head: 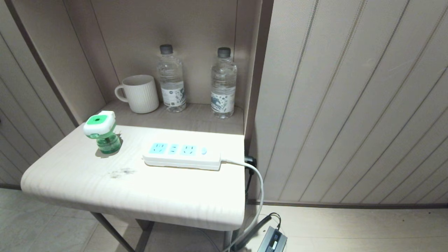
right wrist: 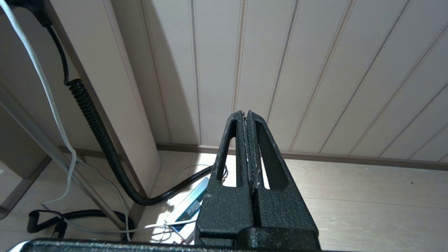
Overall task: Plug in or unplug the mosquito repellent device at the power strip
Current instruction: Pick up the mosquito repellent liquid
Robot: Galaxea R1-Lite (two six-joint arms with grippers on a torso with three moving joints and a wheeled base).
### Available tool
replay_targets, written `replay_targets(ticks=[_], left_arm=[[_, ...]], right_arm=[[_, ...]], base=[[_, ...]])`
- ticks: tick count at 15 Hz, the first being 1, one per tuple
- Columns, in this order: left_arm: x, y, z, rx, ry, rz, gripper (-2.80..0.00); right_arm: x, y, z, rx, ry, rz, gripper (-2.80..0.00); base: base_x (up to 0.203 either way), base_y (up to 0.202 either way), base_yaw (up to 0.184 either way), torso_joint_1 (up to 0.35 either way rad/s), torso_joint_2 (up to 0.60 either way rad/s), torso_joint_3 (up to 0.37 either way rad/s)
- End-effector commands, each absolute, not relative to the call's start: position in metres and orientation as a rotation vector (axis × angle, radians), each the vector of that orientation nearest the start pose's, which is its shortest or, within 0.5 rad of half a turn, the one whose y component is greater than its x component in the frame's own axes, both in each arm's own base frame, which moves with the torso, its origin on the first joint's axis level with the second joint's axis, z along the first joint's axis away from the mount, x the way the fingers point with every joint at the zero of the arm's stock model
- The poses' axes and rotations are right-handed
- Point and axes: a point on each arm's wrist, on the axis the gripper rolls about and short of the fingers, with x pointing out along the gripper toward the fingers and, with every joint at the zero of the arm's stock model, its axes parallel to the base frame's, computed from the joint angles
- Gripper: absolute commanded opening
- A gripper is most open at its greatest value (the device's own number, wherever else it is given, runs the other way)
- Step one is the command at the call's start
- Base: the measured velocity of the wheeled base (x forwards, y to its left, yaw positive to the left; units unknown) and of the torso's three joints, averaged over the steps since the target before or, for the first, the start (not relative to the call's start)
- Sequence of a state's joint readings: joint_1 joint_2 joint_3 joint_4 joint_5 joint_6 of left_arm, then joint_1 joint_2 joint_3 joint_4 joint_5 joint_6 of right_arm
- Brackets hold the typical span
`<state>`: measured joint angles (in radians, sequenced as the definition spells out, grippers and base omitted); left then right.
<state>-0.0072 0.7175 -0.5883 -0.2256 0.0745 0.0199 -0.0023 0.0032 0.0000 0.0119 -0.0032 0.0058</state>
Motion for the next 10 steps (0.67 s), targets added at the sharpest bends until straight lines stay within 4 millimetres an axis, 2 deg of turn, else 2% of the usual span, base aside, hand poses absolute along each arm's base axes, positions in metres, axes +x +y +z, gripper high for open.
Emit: replay_targets(ticks=[1, 3, 5, 10], left_arm=[[0.096, -0.007, 0.25, 0.003, 0.005, 0.045, 0.0], [0.102, -0.025, 0.248, -0.03, 0.004, -0.003, 0.0], [0.119, -0.04, 0.241, -0.055, -0.01, 0.068, 0.0], [0.149, -0.054, 0.229, -0.087, -0.102, 0.128, 0.0]], right_arm=[[-0.023, 0.0, 0.074, 0.006, 0.015, -0.005, -2.8], [-0.023, 0.0, 0.074, 0.006, 0.015, -0.005, -2.8], [-0.023, 0.0, 0.074, 0.006, 0.015, -0.006, -2.8], [-0.023, 0.0, 0.074, 0.006, 0.015, -0.006, -2.8]], base=[[0.0, 0.0, 0.0, 0.0, 0.0, 0.0], [0.0, 0.0, 0.0, 0.0, 0.0, 0.0], [0.0, 0.0, 0.0, 0.0, 0.0, 0.0], [0.0, 0.0, 0.0, 0.0, 0.0, 0.0]])
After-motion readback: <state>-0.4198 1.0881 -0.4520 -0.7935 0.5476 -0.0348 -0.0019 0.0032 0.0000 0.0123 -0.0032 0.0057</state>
